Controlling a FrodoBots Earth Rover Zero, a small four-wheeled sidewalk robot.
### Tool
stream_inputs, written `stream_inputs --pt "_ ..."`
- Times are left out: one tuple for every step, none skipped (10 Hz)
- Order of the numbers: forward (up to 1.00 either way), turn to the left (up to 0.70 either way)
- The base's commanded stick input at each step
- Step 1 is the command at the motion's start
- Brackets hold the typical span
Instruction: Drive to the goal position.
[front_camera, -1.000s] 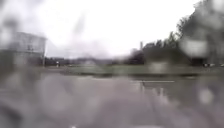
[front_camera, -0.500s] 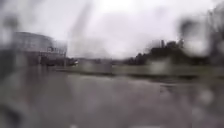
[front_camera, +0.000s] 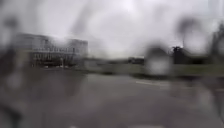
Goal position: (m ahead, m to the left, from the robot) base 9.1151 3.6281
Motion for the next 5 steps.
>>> stream_inputs --pt "1.0 0.4" --pt "1.0 0.4" --pt "1.0 0.4" --pt "1.0 0.4" --pt "1.0 0.4"
